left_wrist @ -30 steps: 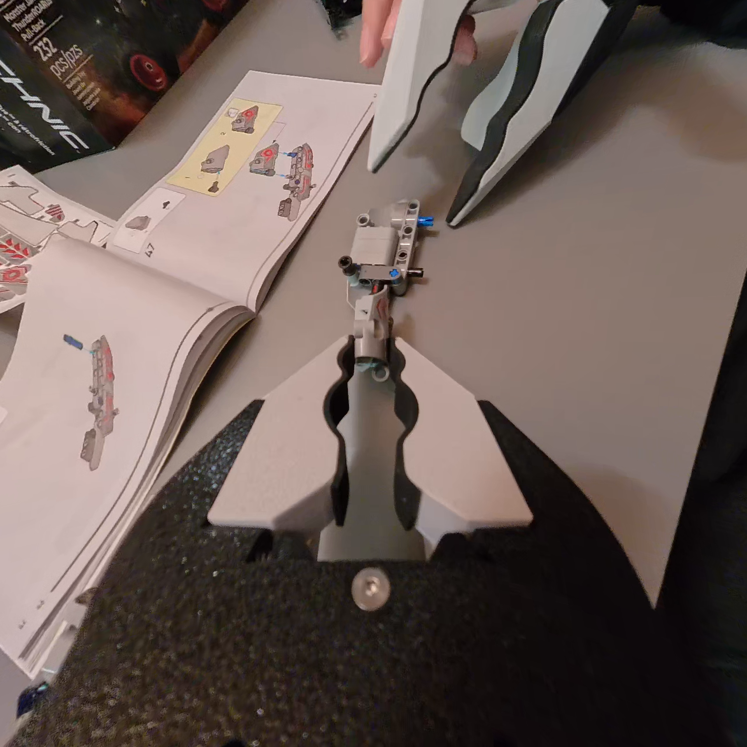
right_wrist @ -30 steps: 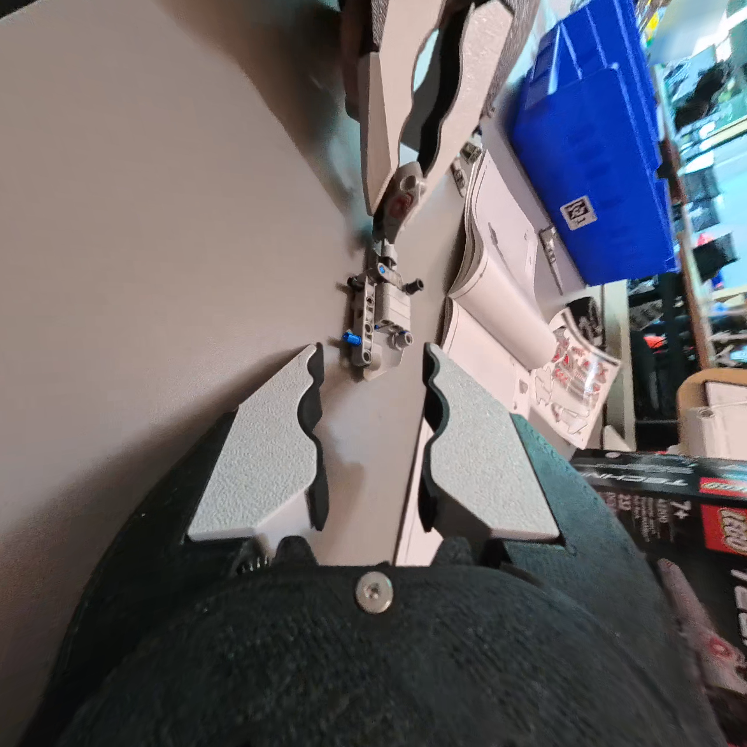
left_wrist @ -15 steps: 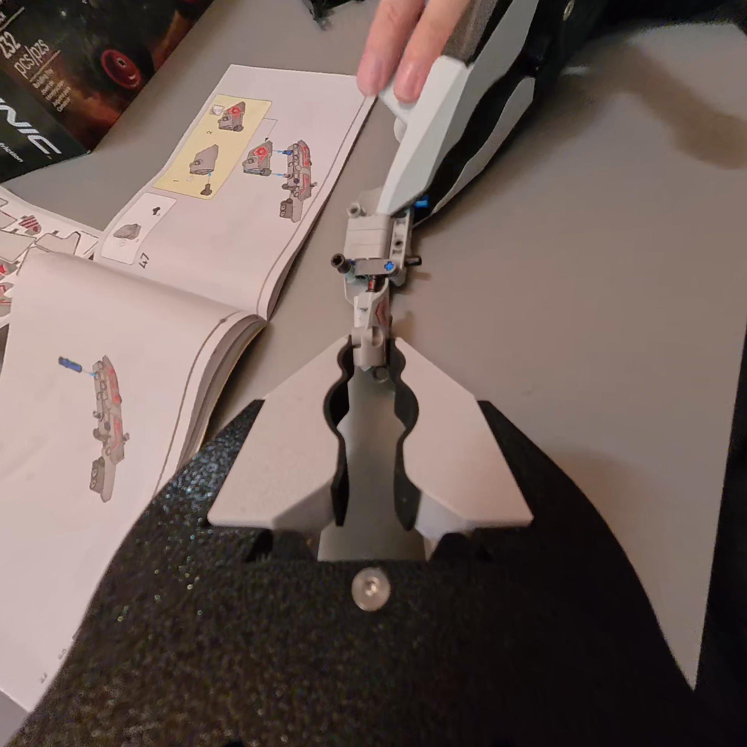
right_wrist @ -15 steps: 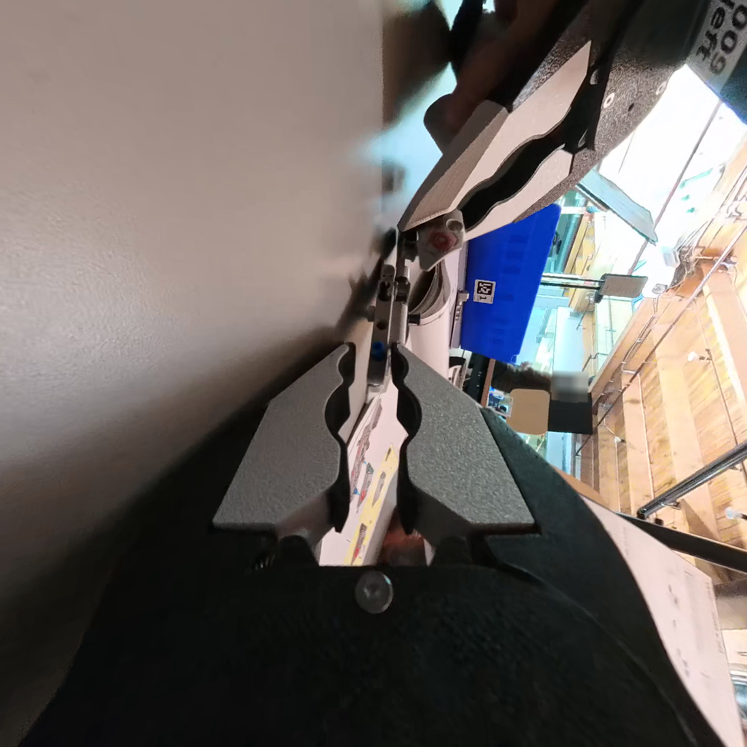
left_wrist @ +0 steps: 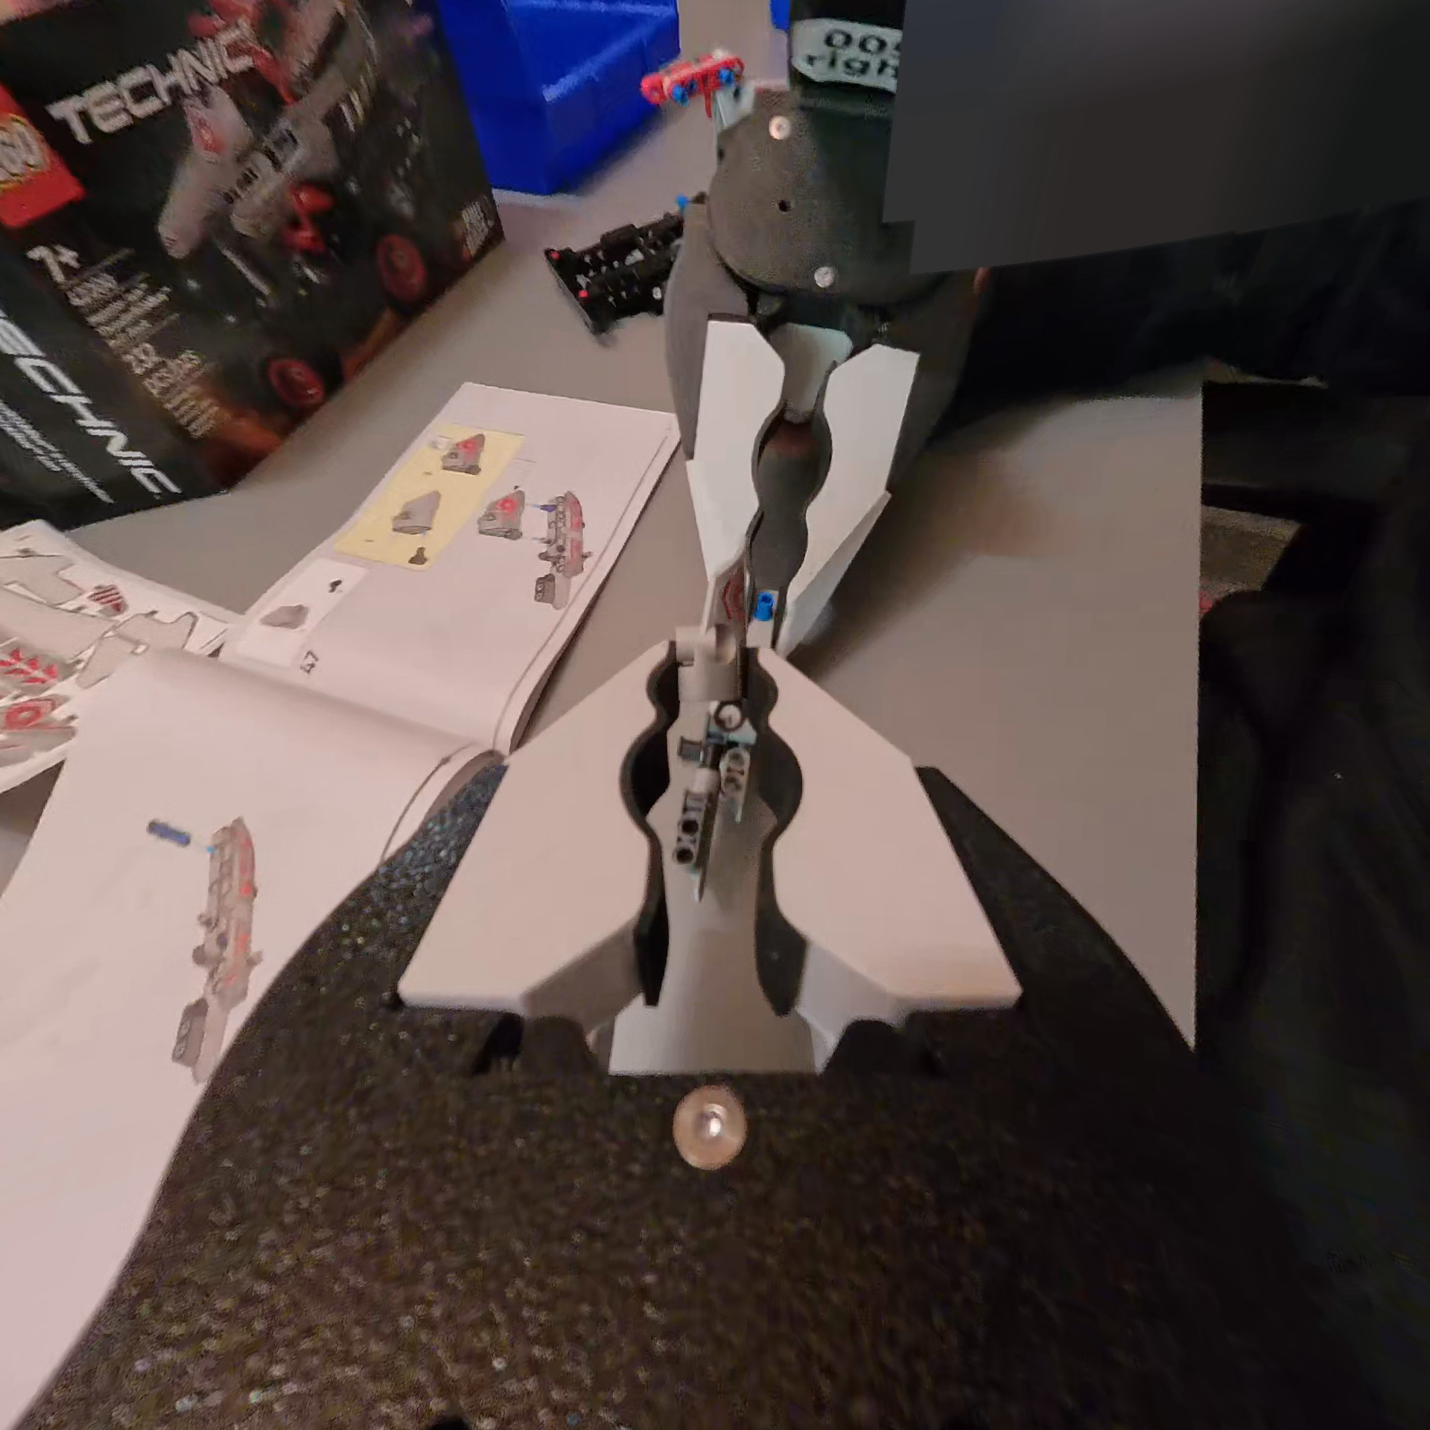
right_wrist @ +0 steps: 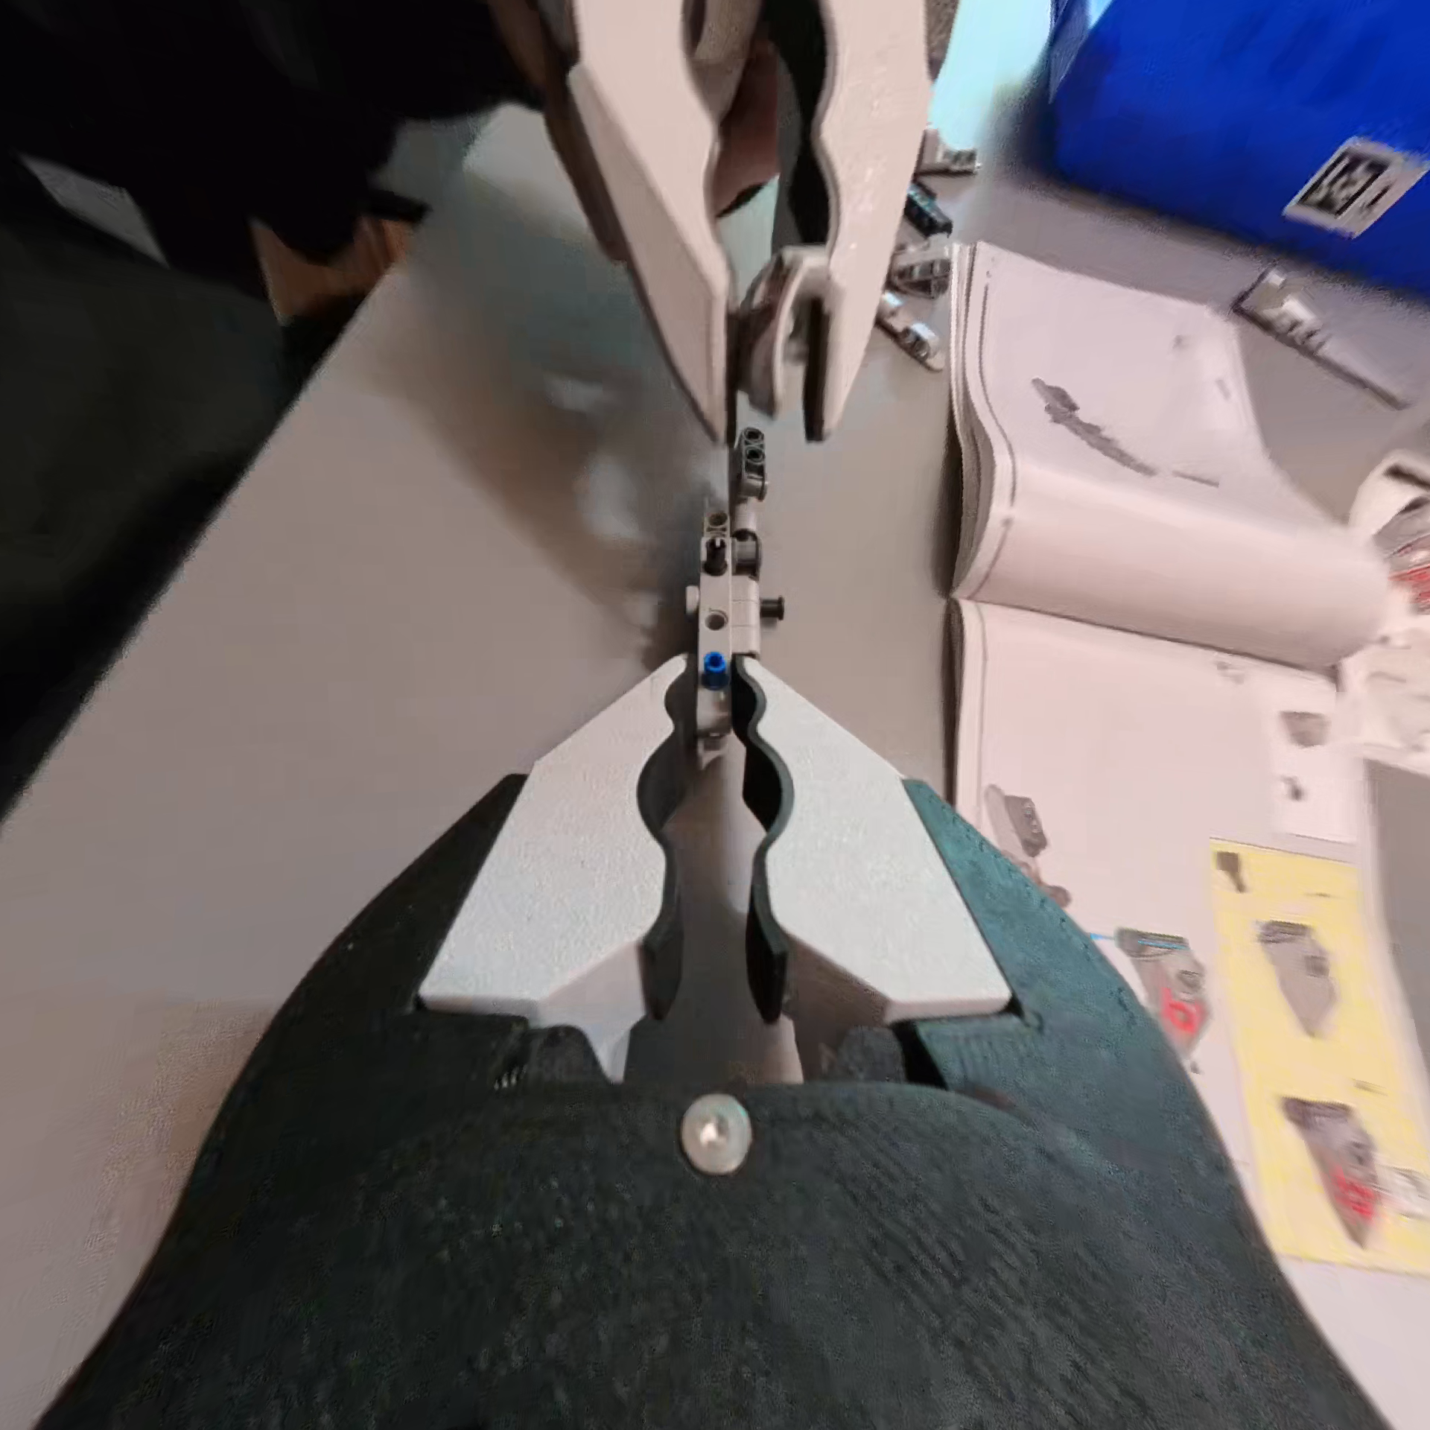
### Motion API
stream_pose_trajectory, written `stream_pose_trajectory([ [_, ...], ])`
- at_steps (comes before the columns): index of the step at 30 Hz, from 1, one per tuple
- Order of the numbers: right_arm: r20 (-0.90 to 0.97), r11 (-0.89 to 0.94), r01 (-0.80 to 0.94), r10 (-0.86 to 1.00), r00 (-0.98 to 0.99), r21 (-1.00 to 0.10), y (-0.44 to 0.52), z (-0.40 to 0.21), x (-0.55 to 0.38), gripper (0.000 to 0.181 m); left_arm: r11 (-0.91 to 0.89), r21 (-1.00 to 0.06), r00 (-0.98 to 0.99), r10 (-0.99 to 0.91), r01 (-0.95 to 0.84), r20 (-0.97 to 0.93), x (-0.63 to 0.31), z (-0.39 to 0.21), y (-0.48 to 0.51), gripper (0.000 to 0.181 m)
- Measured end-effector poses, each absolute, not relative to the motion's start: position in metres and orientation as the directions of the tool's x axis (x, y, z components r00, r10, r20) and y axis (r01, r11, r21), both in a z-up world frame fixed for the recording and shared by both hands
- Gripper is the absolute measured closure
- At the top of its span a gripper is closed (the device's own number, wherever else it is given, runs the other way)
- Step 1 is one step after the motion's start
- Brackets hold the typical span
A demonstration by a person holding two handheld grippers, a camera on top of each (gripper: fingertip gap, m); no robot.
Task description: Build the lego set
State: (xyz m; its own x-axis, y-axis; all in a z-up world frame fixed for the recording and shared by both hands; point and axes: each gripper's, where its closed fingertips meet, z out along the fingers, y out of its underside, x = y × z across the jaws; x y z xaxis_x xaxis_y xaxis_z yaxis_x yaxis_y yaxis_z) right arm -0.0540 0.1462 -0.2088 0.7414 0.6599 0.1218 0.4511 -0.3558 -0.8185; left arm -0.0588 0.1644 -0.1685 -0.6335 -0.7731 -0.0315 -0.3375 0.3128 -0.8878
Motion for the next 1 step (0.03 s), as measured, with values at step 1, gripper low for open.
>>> stream_pose_trajectory([
  [1,0.080,-0.377,0.423,0.661,0.746,-0.824,0.1460,-0.2082,-0.0555,0.175,0.313,-0.879,-0.646,-0.763,-0.360,-0.007,-0.0573,-0.1699,0.1607,0.167],
])
